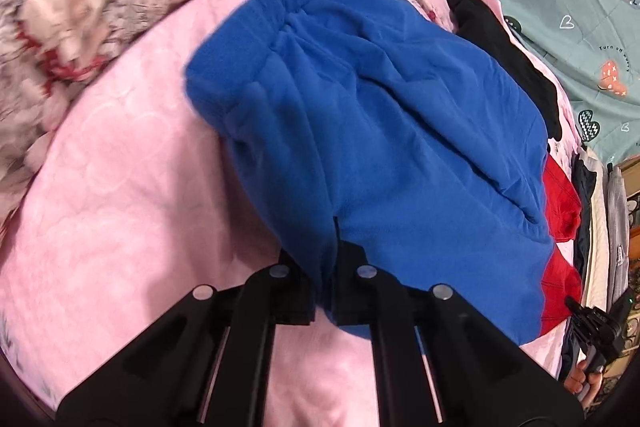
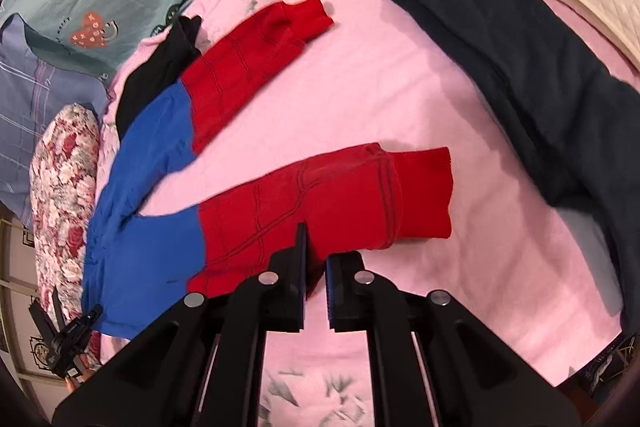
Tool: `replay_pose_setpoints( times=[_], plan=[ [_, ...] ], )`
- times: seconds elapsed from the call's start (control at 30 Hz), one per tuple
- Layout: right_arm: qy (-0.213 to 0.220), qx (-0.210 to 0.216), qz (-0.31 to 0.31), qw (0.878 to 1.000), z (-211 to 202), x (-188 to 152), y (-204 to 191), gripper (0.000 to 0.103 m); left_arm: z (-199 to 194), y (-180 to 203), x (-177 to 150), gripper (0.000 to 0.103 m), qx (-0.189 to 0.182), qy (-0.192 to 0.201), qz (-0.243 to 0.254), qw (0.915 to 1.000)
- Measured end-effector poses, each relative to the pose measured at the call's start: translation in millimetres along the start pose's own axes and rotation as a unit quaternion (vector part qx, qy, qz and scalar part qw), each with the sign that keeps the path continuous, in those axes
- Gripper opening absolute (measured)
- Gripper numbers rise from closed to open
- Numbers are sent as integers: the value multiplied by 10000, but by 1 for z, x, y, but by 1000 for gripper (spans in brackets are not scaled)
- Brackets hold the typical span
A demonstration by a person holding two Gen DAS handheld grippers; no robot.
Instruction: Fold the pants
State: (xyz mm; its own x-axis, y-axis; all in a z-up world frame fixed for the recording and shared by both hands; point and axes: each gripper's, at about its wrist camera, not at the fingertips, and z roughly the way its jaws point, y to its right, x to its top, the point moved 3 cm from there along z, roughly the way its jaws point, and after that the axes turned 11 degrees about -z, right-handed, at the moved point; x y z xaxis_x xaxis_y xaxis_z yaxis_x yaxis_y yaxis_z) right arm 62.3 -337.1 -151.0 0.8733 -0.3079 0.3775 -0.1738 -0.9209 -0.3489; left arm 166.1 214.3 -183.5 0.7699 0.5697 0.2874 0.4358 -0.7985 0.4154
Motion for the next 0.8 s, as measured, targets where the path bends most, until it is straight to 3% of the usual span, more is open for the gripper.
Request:
replay_pose_setpoints(
  times=[0.07,0.1,0.13,0.17,0.2,0.27,0.3,0.37,0.4,0.43,0.5,0.53,0.57,0.7,0.8],
  plan=[
    [-197,-137,-42,9997,17,-4,4,12,-16,-2,-9,3,-31,132,64,9999],
    [-330,-222,-36,9992,25,-6,3,24,-28,-3,-19,3,-31,205,123,9997],
    [-321,-194,-38,9993,28,-8,1,28,-36,-6,-26,3,-31,221,149,9996],
    [-288,-183,-51,9994,25,-10,-4,45,-44,-9,-34,3,-61,205,163,9996],
    [-315,-274,-84,9991,20,-11,-5,53,-49,-11,-40,3,-91,199,172,9996],
    [-139,-568,-221,9980,2,-12,-9,53,-57,-17,-52,3,-82,219,238,9994],
    [130,-951,-271,9950,-19,-11,-4,53,-57,-19,-54,3,-44,217,272,9994],
    [441,-999,-225,9938,-40,5,8,54,-45,-24,-56,4,79,50,287,9995],
    [553,-874,-221,9944,-46,13,9,61,-35,-26,-57,6,158,-122,282,9994],
    [622,-630,-246,9958,-47,26,6,65,-32,-27,-58,12,201,-185,277,9992],
    [653,-243,-369,9969,-39,53,2,67,-39,-27,-62,40,152,-186,349,9991],
    [639,-65,-425,9970,-28,74,-2,67,-47,-27,-64,66,96,-115,405,9991],
    [593,75,-401,9974,-19,93,-5,67,-61,-27,-65,72,97,98,438,9989],
    [-102,303,-136,9994,45,165,4,67,-110,-19,-52,72,168,847,654,9941],
    [-545,391,175,9976,79,171,12,67,-112,4,-24,73,-27,887,864,9923]
  ],
)
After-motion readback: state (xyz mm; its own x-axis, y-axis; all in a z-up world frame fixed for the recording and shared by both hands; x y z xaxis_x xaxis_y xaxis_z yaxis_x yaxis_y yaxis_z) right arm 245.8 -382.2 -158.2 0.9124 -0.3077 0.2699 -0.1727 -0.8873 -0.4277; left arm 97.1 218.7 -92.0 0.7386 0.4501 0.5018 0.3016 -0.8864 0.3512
